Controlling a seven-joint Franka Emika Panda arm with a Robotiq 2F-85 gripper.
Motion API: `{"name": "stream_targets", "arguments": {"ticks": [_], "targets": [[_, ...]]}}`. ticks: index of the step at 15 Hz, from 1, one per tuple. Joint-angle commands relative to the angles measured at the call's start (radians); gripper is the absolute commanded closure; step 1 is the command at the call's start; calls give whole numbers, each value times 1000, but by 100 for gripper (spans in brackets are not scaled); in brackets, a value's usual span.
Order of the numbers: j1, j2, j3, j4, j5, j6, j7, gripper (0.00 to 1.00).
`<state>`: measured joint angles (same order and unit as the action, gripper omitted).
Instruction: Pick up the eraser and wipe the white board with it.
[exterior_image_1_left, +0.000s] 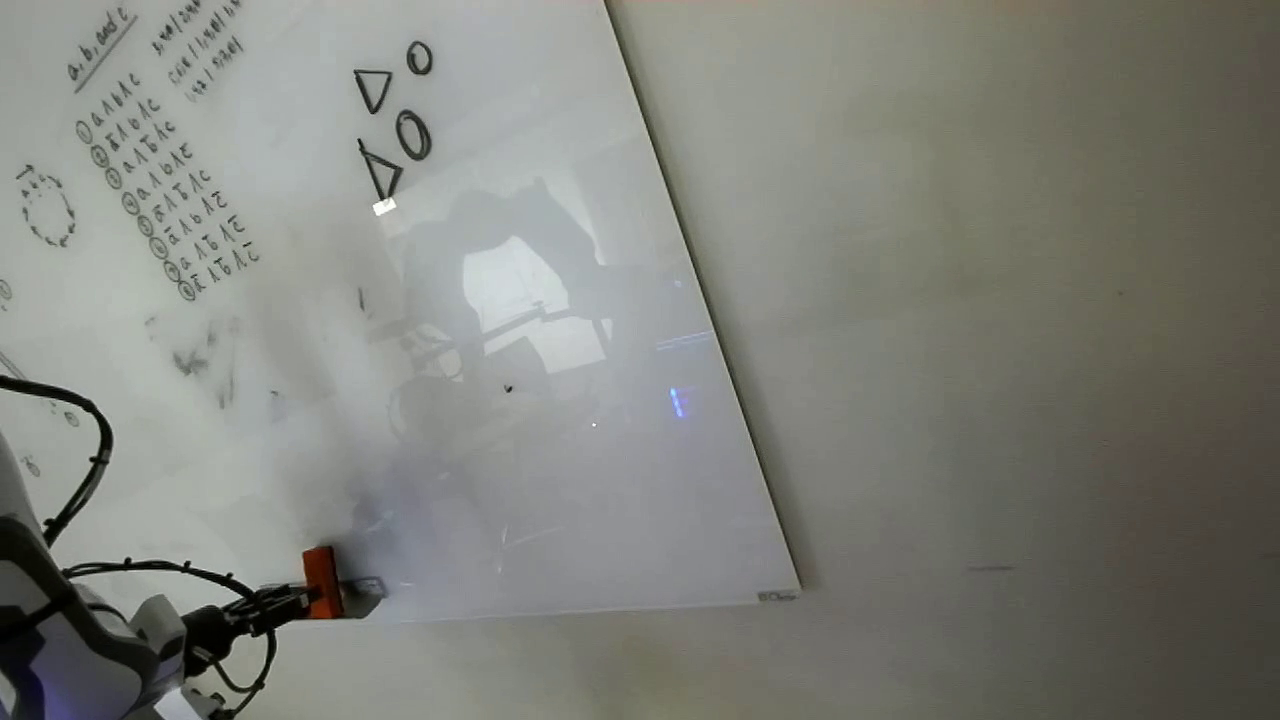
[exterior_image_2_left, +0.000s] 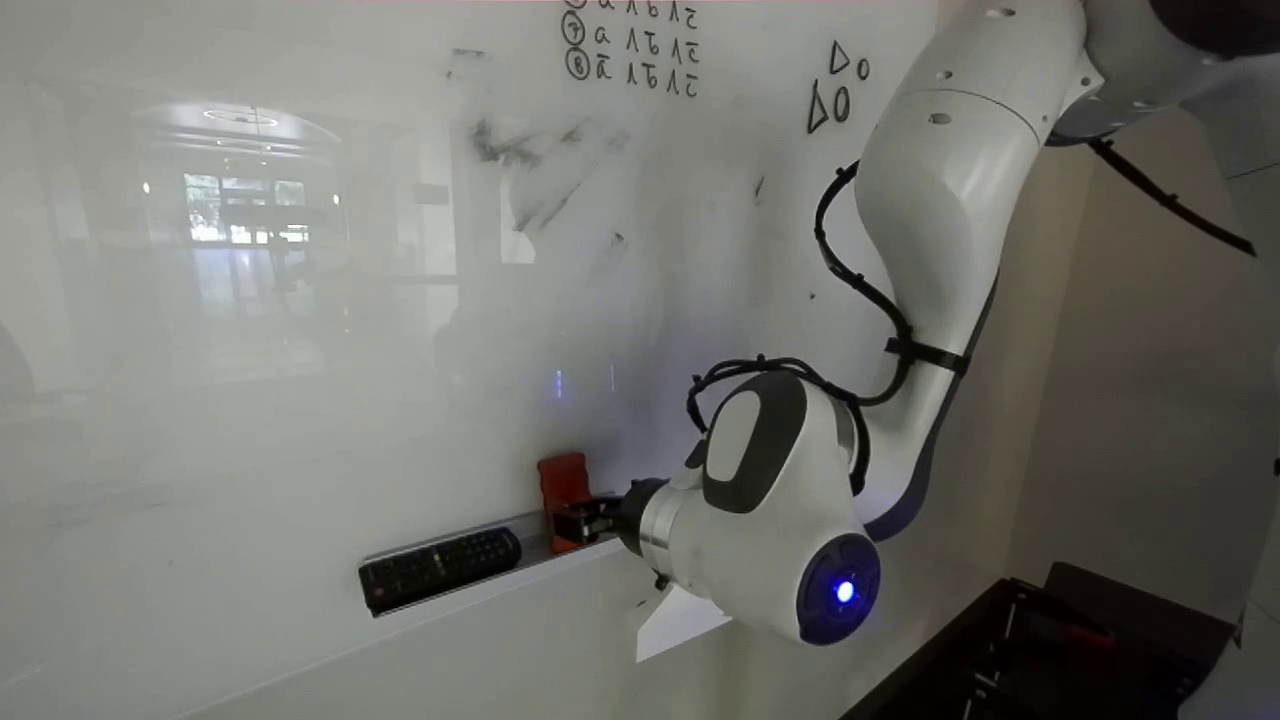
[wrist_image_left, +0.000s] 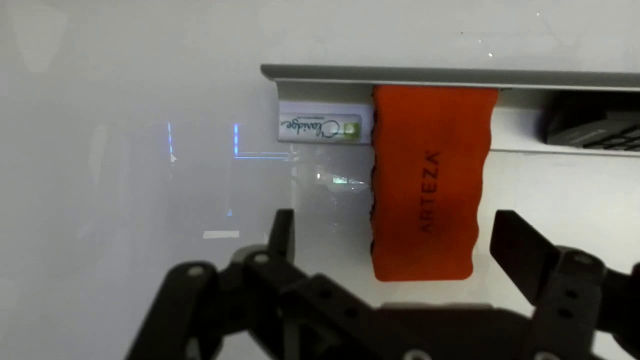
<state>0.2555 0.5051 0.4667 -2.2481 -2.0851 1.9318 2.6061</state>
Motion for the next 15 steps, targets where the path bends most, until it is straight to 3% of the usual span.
{"name": "stream_targets", "arguments": {"ticks": [1,15], "targets": [[17,9,-37,21,31,37,-19,0],[17,16,-64,95,29,137,-106,0]]}}
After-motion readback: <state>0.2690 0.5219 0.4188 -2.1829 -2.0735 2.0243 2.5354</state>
